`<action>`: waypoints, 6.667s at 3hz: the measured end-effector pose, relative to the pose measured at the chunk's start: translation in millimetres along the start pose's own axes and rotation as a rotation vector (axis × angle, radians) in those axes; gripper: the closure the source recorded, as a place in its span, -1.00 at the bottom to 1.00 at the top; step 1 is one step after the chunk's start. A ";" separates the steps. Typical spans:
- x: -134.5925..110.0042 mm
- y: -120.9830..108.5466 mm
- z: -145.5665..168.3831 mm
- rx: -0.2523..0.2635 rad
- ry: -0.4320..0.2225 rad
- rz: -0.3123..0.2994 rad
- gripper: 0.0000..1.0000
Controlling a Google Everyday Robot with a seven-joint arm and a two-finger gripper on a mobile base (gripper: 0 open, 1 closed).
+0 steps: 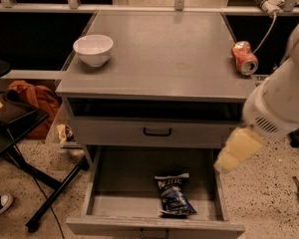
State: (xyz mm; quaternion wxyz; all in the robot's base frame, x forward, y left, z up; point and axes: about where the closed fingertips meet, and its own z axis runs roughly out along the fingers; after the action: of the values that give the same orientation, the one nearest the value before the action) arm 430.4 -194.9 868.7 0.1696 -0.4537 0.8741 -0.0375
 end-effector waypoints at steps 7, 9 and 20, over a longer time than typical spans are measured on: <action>24.3 87.1 268.2 -0.126 -0.072 0.602 -1.00; 11.9 83.6 271.6 -0.132 -0.114 0.686 -1.00; -15.8 89.1 421.3 -0.430 -0.091 1.123 1.00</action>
Offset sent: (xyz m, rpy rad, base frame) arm 0.0031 0.0202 -0.0587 0.0065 -0.0003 -0.0714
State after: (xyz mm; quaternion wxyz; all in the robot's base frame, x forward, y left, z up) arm 508.5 -92.7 457.4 0.1050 0.0518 0.9599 0.2547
